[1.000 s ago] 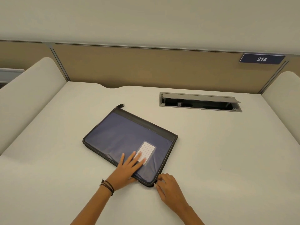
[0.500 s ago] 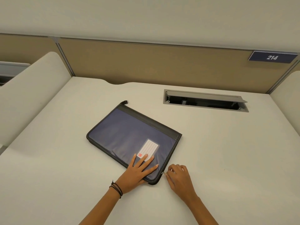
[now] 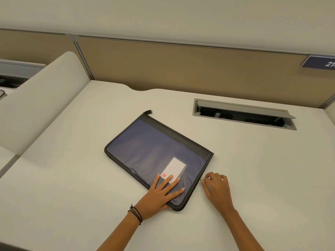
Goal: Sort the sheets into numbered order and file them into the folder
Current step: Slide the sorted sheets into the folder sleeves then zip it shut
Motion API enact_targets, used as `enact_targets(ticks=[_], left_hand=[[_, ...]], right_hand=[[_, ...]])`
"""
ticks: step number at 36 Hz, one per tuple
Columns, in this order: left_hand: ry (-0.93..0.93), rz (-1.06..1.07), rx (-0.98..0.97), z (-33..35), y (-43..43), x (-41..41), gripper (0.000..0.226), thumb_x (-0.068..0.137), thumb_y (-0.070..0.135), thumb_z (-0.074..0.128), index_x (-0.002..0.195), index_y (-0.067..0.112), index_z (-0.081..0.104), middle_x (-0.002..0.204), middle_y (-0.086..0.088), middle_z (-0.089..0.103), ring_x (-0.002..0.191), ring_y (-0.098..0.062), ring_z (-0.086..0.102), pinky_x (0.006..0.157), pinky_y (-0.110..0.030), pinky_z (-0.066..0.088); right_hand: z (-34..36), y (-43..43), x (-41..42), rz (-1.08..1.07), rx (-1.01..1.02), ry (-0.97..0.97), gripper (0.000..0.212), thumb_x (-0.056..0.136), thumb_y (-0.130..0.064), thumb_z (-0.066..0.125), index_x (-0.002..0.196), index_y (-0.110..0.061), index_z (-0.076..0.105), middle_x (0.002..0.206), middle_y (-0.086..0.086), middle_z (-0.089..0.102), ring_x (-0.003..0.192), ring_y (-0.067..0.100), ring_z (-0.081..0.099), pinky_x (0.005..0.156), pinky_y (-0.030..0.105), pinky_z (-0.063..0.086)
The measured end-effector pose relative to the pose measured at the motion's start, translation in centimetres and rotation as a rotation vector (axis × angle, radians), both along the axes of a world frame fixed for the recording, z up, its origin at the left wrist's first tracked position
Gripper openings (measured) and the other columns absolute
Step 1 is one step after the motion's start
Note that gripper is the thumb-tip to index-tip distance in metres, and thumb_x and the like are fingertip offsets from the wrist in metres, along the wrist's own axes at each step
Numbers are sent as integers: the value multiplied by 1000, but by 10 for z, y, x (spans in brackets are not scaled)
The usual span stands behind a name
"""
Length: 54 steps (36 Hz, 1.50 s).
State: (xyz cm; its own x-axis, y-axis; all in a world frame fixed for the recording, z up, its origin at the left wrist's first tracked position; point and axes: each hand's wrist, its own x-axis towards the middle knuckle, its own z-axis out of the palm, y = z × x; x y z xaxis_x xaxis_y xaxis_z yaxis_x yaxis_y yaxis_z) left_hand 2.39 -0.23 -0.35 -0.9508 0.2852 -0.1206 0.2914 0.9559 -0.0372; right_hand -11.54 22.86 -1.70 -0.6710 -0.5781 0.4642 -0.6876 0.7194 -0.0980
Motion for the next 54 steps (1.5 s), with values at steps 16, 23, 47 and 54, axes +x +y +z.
enact_targets(ticks=[16,23,47,54], left_hand=[[-7,26,44,0,5,-4,64,95,52,25,152,29,9,155,-3,25,141,-31,23,107,-53,30],[20,44,94,-2,7,-5,87,85,56,56,152,30,8,153,-3,31,137,-31,37,105,-54,33],[-72,124,-146,18,124,-41,90,43,62,86,125,33,61,121,-9,66,101,-29,67,83,-36,55],[-150,26,-111,43,145,-78,70,77,58,68,135,23,51,120,-9,66,93,-20,68,85,-31,51]], right_hand=[[5,-2,-65,-98,16,-6,38,88,-27,42,68,-10,69,76,4,65,63,24,58,72,34,31],[8,-6,-59,-141,-15,-260,17,86,-10,64,70,-12,69,71,0,61,60,20,55,70,30,33],[38,41,-5,-188,-391,-602,21,91,-2,56,110,-7,64,103,7,64,87,15,60,77,18,45],[37,34,20,-199,-454,-447,31,87,7,54,115,-3,62,110,13,61,99,14,54,85,25,47]])
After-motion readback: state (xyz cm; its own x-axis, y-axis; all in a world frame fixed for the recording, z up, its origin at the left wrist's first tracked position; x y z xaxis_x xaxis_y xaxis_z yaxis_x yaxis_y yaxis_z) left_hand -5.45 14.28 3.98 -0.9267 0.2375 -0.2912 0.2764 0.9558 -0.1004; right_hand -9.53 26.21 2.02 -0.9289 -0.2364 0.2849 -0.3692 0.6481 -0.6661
